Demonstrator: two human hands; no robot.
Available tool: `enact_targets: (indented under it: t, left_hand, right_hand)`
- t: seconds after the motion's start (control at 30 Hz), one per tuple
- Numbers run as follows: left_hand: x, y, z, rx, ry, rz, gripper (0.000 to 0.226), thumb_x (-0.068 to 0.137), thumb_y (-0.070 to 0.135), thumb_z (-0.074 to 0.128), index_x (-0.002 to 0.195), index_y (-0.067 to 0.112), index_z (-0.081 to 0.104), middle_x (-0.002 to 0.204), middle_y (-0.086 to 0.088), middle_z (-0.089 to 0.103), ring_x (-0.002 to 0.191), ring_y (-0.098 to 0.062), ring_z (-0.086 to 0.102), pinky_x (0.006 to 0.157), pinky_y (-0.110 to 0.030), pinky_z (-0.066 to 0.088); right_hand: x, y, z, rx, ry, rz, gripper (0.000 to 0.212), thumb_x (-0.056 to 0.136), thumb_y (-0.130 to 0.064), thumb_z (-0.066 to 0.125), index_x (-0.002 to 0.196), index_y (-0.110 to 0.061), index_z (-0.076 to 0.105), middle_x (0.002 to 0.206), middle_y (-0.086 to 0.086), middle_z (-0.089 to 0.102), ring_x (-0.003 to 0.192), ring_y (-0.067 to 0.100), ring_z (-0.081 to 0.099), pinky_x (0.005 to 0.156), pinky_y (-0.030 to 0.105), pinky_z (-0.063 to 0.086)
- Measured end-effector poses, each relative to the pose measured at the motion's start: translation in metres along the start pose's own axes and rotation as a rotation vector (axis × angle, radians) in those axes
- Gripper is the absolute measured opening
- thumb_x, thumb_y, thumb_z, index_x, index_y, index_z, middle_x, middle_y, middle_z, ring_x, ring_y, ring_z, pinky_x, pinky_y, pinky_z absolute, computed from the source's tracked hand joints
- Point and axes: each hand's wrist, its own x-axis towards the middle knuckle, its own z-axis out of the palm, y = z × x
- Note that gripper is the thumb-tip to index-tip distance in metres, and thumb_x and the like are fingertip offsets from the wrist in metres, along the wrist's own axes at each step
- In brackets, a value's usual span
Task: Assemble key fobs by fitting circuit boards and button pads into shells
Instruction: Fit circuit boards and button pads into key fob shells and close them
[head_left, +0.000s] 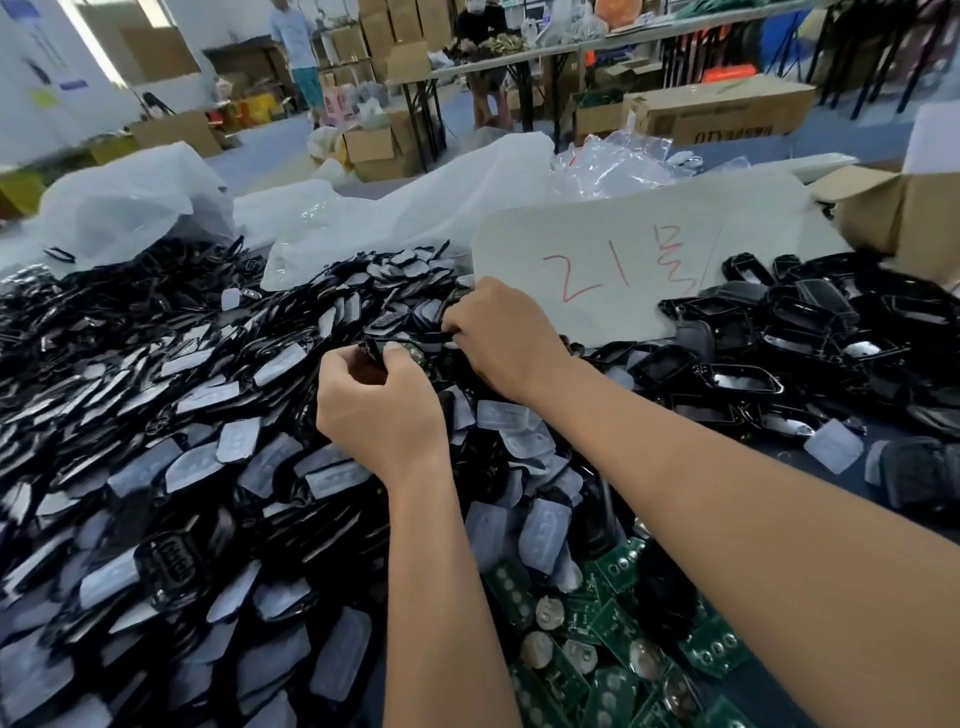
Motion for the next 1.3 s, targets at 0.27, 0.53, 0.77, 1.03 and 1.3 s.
enact_targets:
  t: [0.27, 0.53, 0.77, 1.03, 1.3]
  left_hand:
    - [-0.025, 0.019, 0.002, -0.254, -1.409, -0.134, 0.016, 0.082, 0.009, 0.083, 0.086, 0.018, 0.070, 0.077, -0.009, 0.073, 0.064, -0.019, 0.064, 0.061, -0.024, 0.055]
    - [-0.132, 0.028, 0.048, 0.226, -1.838, 0.147, 0.021, 0.081, 0.004, 0.085, 0.088, 0.007, 0.066, 0.057, -0.001, 0.068, 0.047, -0.009, 0.061, 0.049, -0.019, 0.048]
    - [-0.137, 0.021, 0.051, 0.038, -1.665, 0.186, 0.023, 0.078, 0.003, 0.088, 0.095, 0.012, 0.076, 0.085, -0.008, 0.076, 0.069, -0.018, 0.068, 0.066, -0.032, 0.057]
    - [-0.144, 0.024, 0.045, -0.283, -1.607, -0.072, 0.017, 0.088, 0.001, 0.077, 0.102, 0.010, 0.078, 0.093, -0.017, 0.078, 0.085, -0.023, 0.075, 0.077, -0.030, 0.061]
    - [-0.136, 0.021, 0.044, -0.173, -1.648, -0.153, 0.026, 0.082, 0.003, 0.084, 0.102, 0.005, 0.068, 0.081, -0.012, 0.076, 0.069, -0.017, 0.072, 0.067, -0.028, 0.061]
  right_hand:
    - [-0.093, 0.052, -0.058, 0.592, 0.424, 0.695, 0.011, 0.091, -0.016, 0.073, 0.095, -0.021, 0.082, 0.088, -0.009, 0.077, 0.085, 0.010, 0.071, 0.081, 0.024, 0.053]
    - [-0.225, 0.084, -0.090, 1.090, 0.573, 0.939, 0.019, 0.095, -0.018, 0.075, 0.079, -0.026, 0.082, 0.074, -0.010, 0.073, 0.077, 0.007, 0.068, 0.071, 0.026, 0.058]
    - [-0.258, 0.081, -0.085, 1.096, 0.547, 0.828, 0.018, 0.094, -0.017, 0.075, 0.085, -0.030, 0.083, 0.075, -0.006, 0.074, 0.070, 0.008, 0.062, 0.065, 0.023, 0.052]
    - [-0.258, 0.080, -0.084, 1.284, 0.567, 0.799, 0.016, 0.093, -0.008, 0.075, 0.093, -0.023, 0.083, 0.088, 0.008, 0.075, 0.077, 0.017, 0.063, 0.072, 0.029, 0.053]
    - [-0.256, 0.074, -0.085, 1.592, 0.591, 0.808, 0.026, 0.094, 0.007, 0.064, 0.111, -0.009, 0.075, 0.099, 0.013, 0.080, 0.091, 0.023, 0.077, 0.077, 0.033, 0.062]
